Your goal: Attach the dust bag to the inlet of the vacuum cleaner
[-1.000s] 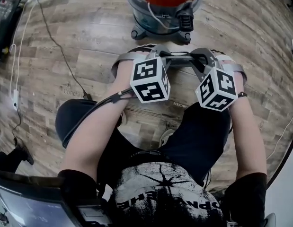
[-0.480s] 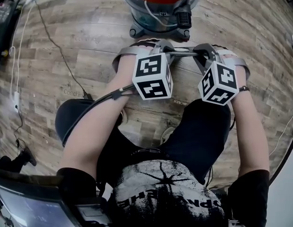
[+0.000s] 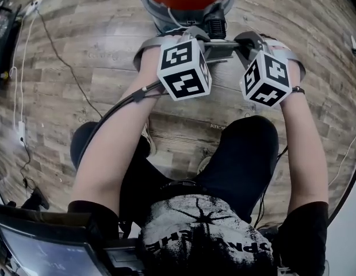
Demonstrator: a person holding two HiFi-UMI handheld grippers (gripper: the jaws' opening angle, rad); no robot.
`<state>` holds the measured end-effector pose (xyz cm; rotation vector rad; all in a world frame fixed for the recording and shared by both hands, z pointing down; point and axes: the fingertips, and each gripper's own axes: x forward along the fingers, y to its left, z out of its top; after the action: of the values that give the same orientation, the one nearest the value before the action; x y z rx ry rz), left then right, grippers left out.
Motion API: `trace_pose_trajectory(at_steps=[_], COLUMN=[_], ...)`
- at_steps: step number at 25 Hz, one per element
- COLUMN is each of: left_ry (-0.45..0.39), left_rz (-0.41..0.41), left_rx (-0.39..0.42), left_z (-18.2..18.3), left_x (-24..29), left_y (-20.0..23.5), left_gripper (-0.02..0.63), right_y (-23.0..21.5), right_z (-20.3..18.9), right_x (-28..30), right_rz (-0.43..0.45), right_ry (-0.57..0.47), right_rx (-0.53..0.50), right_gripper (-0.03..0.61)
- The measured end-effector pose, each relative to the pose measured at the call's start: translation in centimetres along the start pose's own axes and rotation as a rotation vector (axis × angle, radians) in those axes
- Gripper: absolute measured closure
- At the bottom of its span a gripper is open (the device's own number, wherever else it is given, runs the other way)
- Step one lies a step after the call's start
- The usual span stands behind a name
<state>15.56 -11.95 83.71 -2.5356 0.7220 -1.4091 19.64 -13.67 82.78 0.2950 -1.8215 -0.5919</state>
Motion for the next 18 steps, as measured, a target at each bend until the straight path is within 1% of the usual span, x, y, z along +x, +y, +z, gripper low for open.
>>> trace_pose_trajectory(at_steps=[4, 7, 13, 16, 18], left_ry=[0.007, 0.007, 0.005, 0.002, 0.007], left_rz=[-0.009, -0.009, -0.043, -0.072, -0.087], left_rx=[0.028, 0.028, 0.000, -0.046, -0.061], left_z=[0.0, -0.2, -0.6, -0.7, -0.9], left_x=[1.0, 1.7, 1.4, 1.6, 1.9], left_y=[-0.2, 0.0, 1.1, 2.2, 2.7], left_gripper=[0.583, 0.583, 0.581, 0.574, 0.574], right_y=[0.3, 0.2, -0.8, -1.9, -2.3], right_z=[-0.8, -1.1, -0.4, -0.3, -0.3], right_x=[0.7, 1.2, 1.5, 2.2, 2.7], right_rz=[0.001, -0.001, 0.012, 0.019, 0.024], right_ry=[0.017, 0.021, 0.022, 0.027, 0.030], right_rx=[-0.004, 0.014, 0.007, 0.028, 0.039], right_gripper=[0.545, 0.546, 0.543, 0.534, 0.532])
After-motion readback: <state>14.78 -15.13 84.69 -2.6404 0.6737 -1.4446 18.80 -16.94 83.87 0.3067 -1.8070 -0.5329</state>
